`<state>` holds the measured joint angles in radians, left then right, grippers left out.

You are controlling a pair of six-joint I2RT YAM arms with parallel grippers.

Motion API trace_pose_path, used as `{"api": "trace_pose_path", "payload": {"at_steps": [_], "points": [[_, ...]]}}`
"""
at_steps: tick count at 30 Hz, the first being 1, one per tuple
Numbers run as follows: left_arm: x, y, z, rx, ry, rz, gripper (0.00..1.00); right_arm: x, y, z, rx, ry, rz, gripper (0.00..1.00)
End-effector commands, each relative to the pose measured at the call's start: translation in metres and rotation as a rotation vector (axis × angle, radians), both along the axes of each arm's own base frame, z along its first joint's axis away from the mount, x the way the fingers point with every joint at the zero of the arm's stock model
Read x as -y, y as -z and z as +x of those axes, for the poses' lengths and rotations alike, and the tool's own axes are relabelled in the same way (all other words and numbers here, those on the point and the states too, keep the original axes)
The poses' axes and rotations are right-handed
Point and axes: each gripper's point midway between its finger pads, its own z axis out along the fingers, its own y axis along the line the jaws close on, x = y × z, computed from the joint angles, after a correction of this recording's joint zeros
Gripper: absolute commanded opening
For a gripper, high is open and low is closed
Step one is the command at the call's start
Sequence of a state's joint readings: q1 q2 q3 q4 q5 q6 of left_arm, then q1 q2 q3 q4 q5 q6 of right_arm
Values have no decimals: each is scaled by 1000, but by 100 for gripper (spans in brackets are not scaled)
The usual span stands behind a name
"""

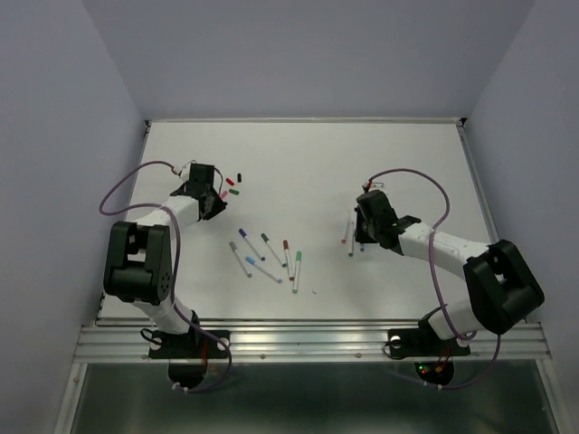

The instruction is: Open the pen caps

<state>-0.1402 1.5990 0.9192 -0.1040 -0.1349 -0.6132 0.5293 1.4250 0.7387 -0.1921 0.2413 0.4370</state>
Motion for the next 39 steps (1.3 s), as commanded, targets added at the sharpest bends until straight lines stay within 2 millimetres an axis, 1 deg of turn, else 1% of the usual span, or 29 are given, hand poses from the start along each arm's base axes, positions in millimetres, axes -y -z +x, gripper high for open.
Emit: {"api": "trace_pose_path", "payload": {"at_steps": [1, 4, 5, 7, 8, 9, 12, 13, 15, 16, 17, 18, 19, 20, 21, 23, 24, 25, 27, 29, 31, 32, 33, 34, 35, 36, 37, 38, 39], "points": [[-3, -16, 17, 40, -3, 24, 11, 0, -12, 17, 42, 17, -12, 17], [-2, -11, 19, 27, 3, 26, 15, 1, -8, 18, 34, 33, -17, 25], [-3, -8, 20, 21, 2, 30, 16, 1, -8, 18, 34, 35, -15, 26], [-3, -7, 21, 17, 1, 32, 16, 1, -10, 18, 38, 38, -13, 35], [-3, -3, 21, 9, 1, 33, 16, 1, -11, 19, 39, 39, -14, 41], [-3, -3, 23, 9, 2, 32, 16, 1, -14, 20, 45, 44, -12, 45], [-1, 3, 27, -6, 10, 29, 17, 2, -22, 20, 52, 45, -9, 49], [0, 5, 28, -10, 10, 25, 17, 1, -24, 19, 54, 41, -3, 54], [3, 10, 29, -22, 18, 16, 18, -2, -28, 16, 53, 19, 9, 59], [4, 12, 29, -27, 20, 14, 22, -4, -34, 16, 66, 7, 24, 64], [4, 14, 30, -31, 19, 14, 25, -5, -37, 14, 73, -12, 27, 66], [5, 13, 30, -30, 20, 11, 27, -10, -44, 12, 82, -40, 54, 71], [5, 13, 31, -28, 19, 10, 31, -12, -43, 10, 74, -56, 60, 76], [6, 13, 31, -28, 20, 10, 36, -14, -50, 9, 88, -68, 76, 87], [6, 11, 32, -22, 20, 9, 38, -16, -52, 8, 92, -83, 84, 100], [9, 10, 32, -19, 24, 5, 46, -23, -56, 2, 82, -124, 116, 100], [10, 9, 32, -18, 29, 5, 46, -27, -56, -1, 71, -146, 134, 100], [11, 9, 32, -18, 32, 5, 51, -28, -56, -3, 64, -151, 139, 100], [11, 8, 30, -16, 33, 4, 56, -40, -56, -12, 60, -190, 141, 100], [13, 2, 29, -4, 36, -1, 58, -55, -57, -24, 53, -236, 139, 100], [14, -1, 27, 2, 36, -5, 60, -64, -56, -32, 41, -245, 131, 100], [14, -9, 26, 18, 39, -9, 60, -71, -56, -37, 39, -260, 130, 100], [14, -11, 23, 21, 38, -10, 64, -84, -56, -46, 38, -280, 127, 100], [15, -14, 21, 27, 42, -15, 68, -90, -55, -51, 34, -289, 123, 100], [16, -26, 20, 54, 45, -22, 70, -97, -55, -55, 29, -301, 124, 100], [16, -31, 18, 63, 48, -24, 75, -103, -55, -57, 28, -290, 131, 100], [18, -47, 17, 103, 53, -33, 85, -112, -50, -65, 16, -308, 118, 100], [17, -45, 15, 97, 53, -33, 89, -116, -48, -67, 16, -306, 113, 100], [18, -61, 11, 135, 56, -39, 93, -120, -48, -69, 27, -289, 100, 100]]}}
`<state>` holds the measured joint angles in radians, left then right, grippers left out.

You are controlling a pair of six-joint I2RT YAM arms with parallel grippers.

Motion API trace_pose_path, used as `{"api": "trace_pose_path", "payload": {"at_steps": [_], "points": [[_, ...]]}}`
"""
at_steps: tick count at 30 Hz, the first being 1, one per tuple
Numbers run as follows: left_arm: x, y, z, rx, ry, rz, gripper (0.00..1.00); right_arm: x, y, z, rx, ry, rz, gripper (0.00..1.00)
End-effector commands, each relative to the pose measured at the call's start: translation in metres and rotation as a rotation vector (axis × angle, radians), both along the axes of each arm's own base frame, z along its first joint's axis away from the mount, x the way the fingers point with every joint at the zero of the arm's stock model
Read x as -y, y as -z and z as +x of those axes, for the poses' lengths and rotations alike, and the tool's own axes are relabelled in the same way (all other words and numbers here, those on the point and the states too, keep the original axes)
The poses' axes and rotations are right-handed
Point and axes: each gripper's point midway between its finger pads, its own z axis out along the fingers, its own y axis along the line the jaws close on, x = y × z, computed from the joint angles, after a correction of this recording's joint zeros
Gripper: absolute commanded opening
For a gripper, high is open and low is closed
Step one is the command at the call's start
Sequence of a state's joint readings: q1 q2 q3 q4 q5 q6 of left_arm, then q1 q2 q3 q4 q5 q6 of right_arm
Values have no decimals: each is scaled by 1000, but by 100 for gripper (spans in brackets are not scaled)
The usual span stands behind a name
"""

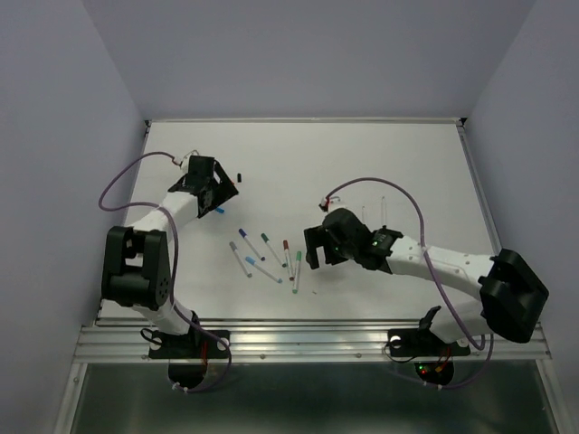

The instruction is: Open the pen caps

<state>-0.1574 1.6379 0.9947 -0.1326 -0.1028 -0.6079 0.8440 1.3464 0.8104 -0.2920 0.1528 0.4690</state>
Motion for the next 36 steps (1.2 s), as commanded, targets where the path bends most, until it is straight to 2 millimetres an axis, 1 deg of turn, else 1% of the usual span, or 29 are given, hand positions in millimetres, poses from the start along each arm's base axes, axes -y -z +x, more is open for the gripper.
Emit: {"api": "trace_pose_path", "payload": {"at_steps": [1, 2, 3, 4, 5, 6, 9, 10, 11, 14, 15, 18, 19, 22, 23, 25, 26, 31, 36], "points": [[3, -60, -4, 154, 13, -22, 95, -20, -9, 1, 38, 70, -7, 100], [3, -67, -6, 170, 15, -26, 99, -22, 0, 0, 27, 75, -33, 100], [3, -83, -10, 209, 16, -32, 99, -24, 1, 1, 30, 93, -40, 100], [2, -90, -13, 228, 16, -34, 99, -26, 3, 3, 26, 105, -43, 100], [2, -96, -15, 243, 18, -37, 99, -36, 1, 1, 30, 89, -40, 100], [2, -106, -20, 271, 19, -45, 99, -38, 8, 2, 30, 109, -65, 100], [3, -122, -28, 317, 25, -57, 99, -45, 17, 4, 41, 138, -116, 100], [2, -121, -31, 317, 26, -58, 99, -44, 18, 9, 53, 169, -128, 100], [2, -124, -34, 328, 28, -61, 99, -49, 21, 10, 50, 169, -139, 100], [2, -126, -38, 335, 34, -62, 99, -51, 26, 14, 48, 194, -155, 100], [2, -126, -40, 338, 34, -62, 99, -55, 26, 12, 47, 190, -153, 100], [1, -126, -41, 344, 34, -61, 99, -56, 36, 13, 32, 201, -173, 100], [1, -125, -40, 341, 36, -60, 99, -57, 41, 10, 28, 195, -187, 100], [2, -122, -41, 330, 42, -59, 99, -50, 49, 7, 11, 228, -215, 100], [2, -122, -41, 331, 42, -60, 99, -47, 51, 3, 7, 225, -230, 100], [3, -121, -41, 329, 42, -61, 99, -42, 52, 1, 4, 239, -239, 98], [3, -121, -41, 331, 41, -63, 99, -40, 54, -4, -1, 231, -251, 97], [4, -120, -40, 331, 40, -71, 99, -27, 50, -9, -4, 257, -260, 90], [6, -119, -40, 328, 48, -82, 99, -17, 50, -16, -15, 255, -266, 88]]}}
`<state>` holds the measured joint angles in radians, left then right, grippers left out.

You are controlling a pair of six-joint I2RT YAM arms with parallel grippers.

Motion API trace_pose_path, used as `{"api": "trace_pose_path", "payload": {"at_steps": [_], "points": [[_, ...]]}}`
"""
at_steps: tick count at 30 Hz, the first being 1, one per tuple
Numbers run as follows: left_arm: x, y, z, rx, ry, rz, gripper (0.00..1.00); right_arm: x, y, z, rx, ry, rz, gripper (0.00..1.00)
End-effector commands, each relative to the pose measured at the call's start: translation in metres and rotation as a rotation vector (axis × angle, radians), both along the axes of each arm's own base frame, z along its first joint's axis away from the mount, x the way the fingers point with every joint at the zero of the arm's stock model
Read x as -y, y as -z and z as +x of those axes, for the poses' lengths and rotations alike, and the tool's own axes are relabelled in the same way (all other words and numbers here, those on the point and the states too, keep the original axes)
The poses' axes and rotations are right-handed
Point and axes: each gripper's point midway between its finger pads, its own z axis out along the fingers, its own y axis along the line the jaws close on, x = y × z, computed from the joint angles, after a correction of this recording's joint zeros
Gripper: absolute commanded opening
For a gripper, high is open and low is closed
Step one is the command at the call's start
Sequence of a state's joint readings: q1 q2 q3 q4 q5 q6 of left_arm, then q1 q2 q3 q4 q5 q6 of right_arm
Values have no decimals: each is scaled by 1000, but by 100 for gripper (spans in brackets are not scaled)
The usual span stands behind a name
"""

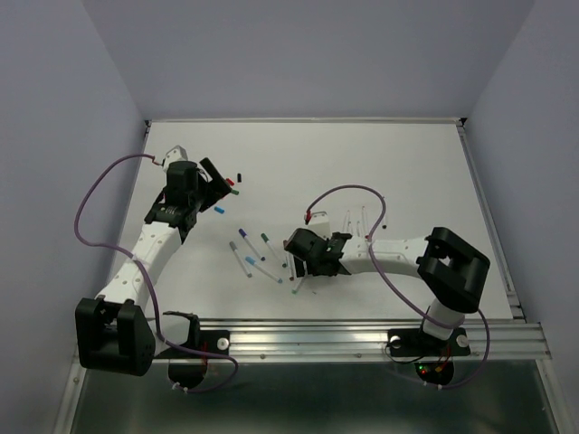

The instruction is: Open the pen caps

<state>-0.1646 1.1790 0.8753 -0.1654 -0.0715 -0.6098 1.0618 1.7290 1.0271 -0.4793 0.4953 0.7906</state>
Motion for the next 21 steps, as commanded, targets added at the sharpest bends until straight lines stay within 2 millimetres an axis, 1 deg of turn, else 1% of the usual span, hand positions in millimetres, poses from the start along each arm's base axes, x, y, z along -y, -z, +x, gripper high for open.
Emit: {"api": "trace_pose_path", "payload": {"at_steps": [1, 4, 6, 10, 12, 14, 16, 18, 19, 20, 21], "points": [[4, -4, 0, 26, 20, -7, 99, 12, -15, -4, 32, 21, 3, 86], [4, -2, -2, 23, 18, -6, 99, 14, -17, -5, 42, -24, -6, 86], [4, -1, -2, 20, 18, -5, 99, 9, -19, -5, 45, -55, 13, 85], [4, 0, -2, 18, 18, -11, 99, 5, -17, -7, 35, -106, 14, 81], [5, 1, -2, 15, 21, -12, 99, 1, -16, -8, 22, -115, 23, 81], [5, 1, -3, 13, 22, -16, 99, -5, -19, -8, 21, -111, 48, 83], [6, 1, -3, 15, 24, -18, 99, -9, -26, -4, 37, -82, 78, 84], [6, 1, -3, 14, 26, -18, 99, -8, -30, -6, 38, -32, 87, 85], [7, 1, -3, 14, 28, -20, 99, -17, -37, -5, 39, 12, 121, 86], [8, 1, -3, 15, 35, -21, 99, -9, -36, -7, 39, 52, 85, 87], [8, 0, -3, 19, 39, -22, 99, -16, -38, -8, 43, 116, 113, 88]]}}
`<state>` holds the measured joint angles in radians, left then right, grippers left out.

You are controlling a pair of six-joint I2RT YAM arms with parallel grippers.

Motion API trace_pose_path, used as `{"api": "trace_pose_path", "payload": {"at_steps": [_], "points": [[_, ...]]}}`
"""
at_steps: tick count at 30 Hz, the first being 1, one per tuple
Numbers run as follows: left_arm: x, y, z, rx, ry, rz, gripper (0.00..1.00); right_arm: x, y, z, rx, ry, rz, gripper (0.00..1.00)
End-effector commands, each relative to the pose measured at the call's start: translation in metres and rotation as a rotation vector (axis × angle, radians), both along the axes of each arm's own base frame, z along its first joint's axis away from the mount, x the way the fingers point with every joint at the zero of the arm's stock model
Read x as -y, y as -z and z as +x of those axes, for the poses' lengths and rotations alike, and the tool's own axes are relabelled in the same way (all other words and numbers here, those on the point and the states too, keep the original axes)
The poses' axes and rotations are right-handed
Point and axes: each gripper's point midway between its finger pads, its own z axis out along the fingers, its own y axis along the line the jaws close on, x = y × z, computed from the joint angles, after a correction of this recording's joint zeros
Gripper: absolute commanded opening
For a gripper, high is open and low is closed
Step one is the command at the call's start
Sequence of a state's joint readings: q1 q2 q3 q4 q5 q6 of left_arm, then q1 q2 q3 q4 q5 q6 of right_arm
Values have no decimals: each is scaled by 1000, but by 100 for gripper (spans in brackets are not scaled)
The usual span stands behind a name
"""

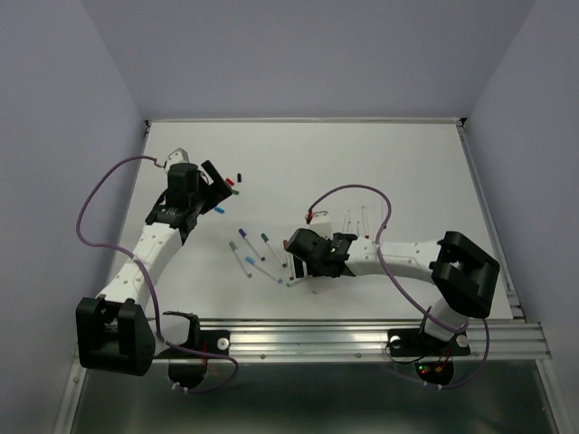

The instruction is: Open the pen caps

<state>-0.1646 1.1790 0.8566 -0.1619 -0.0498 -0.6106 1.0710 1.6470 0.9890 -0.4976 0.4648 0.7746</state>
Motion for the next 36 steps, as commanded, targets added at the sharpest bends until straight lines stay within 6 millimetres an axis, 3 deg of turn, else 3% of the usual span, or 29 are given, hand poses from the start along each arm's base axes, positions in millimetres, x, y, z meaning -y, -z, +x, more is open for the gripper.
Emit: {"api": "trace_pose_path", "payload": {"at_steps": [1, 6, 13, 19, 23, 30, 36], "points": [[6, -8, 1, 39, 25, -14, 99, -16, -22, 1, 33, 188, 69, 89], [9, -9, 2, 44, 54, -8, 99, -22, -3, -16, -23, 328, 99, 88], [23, -9, 1, 63, 133, -47, 99, -14, -1, -19, -13, 510, 180, 80], [25, -11, 0, 75, 141, -50, 99, -20, 7, -17, -17, 502, 177, 78], [25, -14, -1, 86, 143, -52, 99, -21, 11, -19, -29, 499, 168, 67], [24, -16, -1, 91, 141, -53, 99, -27, 18, -19, -45, 466, 146, 59], [23, -16, -2, 92, 128, -53, 99, -26, 22, -16, -45, 426, 121, 42]]}}
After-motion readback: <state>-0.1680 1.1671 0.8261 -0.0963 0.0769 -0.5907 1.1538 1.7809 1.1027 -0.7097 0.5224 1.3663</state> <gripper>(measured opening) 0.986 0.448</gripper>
